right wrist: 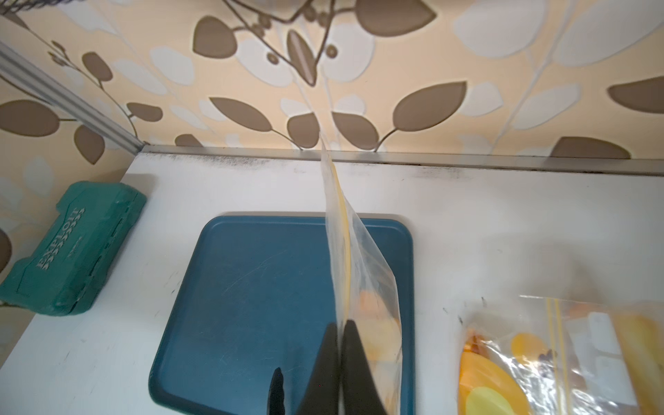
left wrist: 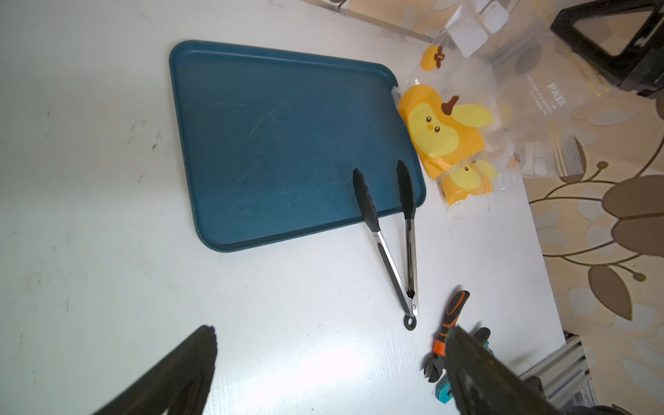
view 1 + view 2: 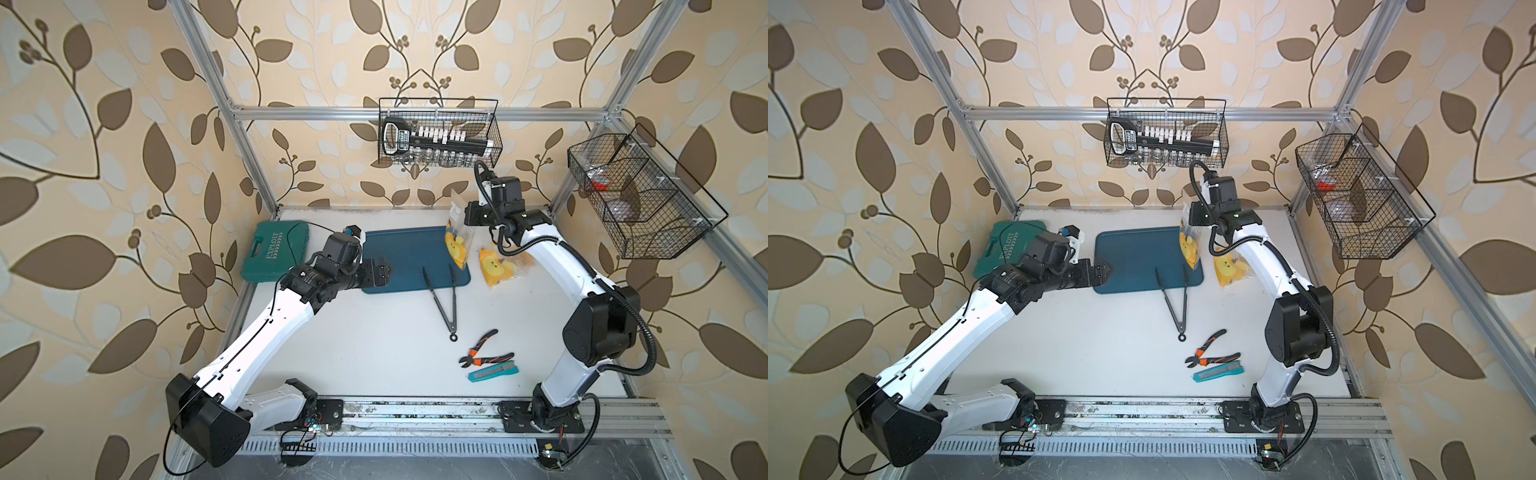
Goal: Put the cookies into a resealable bag to prevent moisture
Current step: Place the ziploc bag at the center of the board, then reset both arms
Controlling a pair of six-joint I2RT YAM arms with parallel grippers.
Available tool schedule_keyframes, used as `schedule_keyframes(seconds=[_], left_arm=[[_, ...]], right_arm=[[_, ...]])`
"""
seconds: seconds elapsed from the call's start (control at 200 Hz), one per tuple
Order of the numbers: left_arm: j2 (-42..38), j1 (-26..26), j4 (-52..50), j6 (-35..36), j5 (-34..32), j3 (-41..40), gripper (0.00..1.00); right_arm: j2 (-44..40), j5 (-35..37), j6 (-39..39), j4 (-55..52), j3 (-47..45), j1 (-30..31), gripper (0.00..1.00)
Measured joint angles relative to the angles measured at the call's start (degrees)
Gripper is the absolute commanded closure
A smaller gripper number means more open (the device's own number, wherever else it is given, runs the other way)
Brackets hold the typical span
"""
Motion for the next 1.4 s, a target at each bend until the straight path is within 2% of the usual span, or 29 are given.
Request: schedule_keyframes(seconds=[0.185, 0.385, 0.56, 0.63, 0.7, 0.74, 0.82, 0.92, 1.065, 1.23, 1.399], left_arm=[[0.0, 0.0, 1.2, -0.6, 0.0, -1.4, 0.01], [0.0, 0.0, 3.0, -1.4, -1.0, -3.6, 0.01], [-0.1, 0.0, 3.1, -1.6, -7.7, -5.7, 0.01], [-0.7, 0.0, 3.7, -1.6, -11.8, -7.1, 0.01], [-1.7, 0.0, 4.5, -1.6, -15.9, -9.0, 0.01], [-2.5, 0.0, 4.8, -1.5, -18.3, -10.0, 0.01], [-3.8, 0.1, 6.4, -1.4, -22.7, -12.0, 0.01], [-5.0, 0.1, 9.9, -0.8, -28.0, -14.9, 0.01], [-6.9, 0.2, 18.9, 3.4, -34.0, -22.3, 0.01], [-6.3, 1.1, 29.9, 12.5, -39.1, -29.2, 0.01], [-5.6, 4.6, 42.5, 20.3, -40.9, -36.2, 0.01]], right_arm=[[-0.7, -0.5, 1.4, 2.3, -5.1, -4.3, 1.00], [-2.1, -1.0, 3.5, 5.5, -14.7, -8.4, 1.00], [-4.5, 2.8, 4.6, 6.8, -20.2, -11.9, 1.00], [-5.7, 4.6, 4.8, 7.2, -20.9, -12.6, 0.85], [-6.9, 5.7, 4.9, 7.9, -21.0, -12.7, 0.58], [-7.6, 6.0, 4.8, 8.5, -21.2, -12.7, 0.48], [-9.8, 6.1, 4.3, 10.8, -23.3, -12.5, 0.36], [-14.6, 6.0, 3.9, 14.7, -28.3, -12.1, 0.27], [-24.7, 5.1, 3.5, 22.9, -37.9, -10.9, 0.01], [-34.3, 6.9, 2.9, 32.9, -48.9, -10.6, 0.00], [-35.7, 14.4, 1.6, 39.2, -58.6, -10.7, 0.00]])
